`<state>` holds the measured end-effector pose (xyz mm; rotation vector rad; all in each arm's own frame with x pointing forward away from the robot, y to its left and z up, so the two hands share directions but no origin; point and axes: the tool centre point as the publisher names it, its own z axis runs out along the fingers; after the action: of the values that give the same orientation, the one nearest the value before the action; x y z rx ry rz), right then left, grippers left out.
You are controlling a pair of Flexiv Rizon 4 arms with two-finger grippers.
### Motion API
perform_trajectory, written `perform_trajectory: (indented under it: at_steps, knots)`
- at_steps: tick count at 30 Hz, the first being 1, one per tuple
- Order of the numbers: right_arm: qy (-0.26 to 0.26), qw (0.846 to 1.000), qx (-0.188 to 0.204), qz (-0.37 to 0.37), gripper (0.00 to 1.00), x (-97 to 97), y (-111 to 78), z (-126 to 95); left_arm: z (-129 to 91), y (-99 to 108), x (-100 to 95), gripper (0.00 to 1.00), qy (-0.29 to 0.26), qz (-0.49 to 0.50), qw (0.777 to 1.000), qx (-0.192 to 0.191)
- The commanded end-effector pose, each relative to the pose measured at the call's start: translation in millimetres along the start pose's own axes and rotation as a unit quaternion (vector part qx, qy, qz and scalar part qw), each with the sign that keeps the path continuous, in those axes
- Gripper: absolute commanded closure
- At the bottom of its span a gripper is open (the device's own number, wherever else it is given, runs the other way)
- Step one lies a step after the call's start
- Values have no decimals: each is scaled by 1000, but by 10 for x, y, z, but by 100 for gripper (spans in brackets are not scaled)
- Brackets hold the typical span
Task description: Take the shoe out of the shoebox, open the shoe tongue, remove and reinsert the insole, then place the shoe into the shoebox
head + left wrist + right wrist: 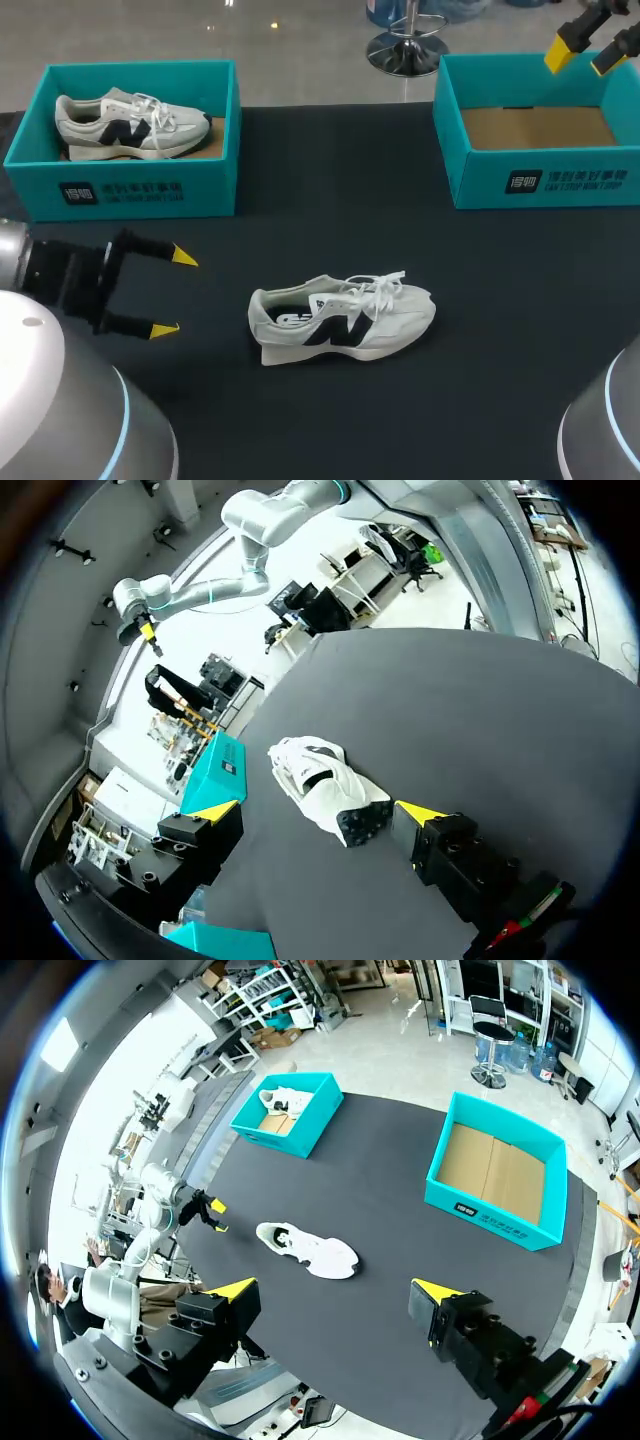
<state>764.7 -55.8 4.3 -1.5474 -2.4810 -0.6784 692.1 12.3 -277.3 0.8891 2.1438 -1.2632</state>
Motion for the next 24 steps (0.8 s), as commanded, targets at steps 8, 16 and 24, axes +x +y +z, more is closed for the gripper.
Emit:
perform_trajectory:
  at_steps: [8,16,24]
  knots:
    - [-1,1000,2,1,0,-2,13,-1,47,347,88,0,5,-88,993,74]
    - [-1,1000,2,1,0,-2,13,-1,148,523,53,0,-4,-167,976,143]
    - [-1,1000,2,1,0,-2,13,-1,329,627,182,0,0,-237,954,186]
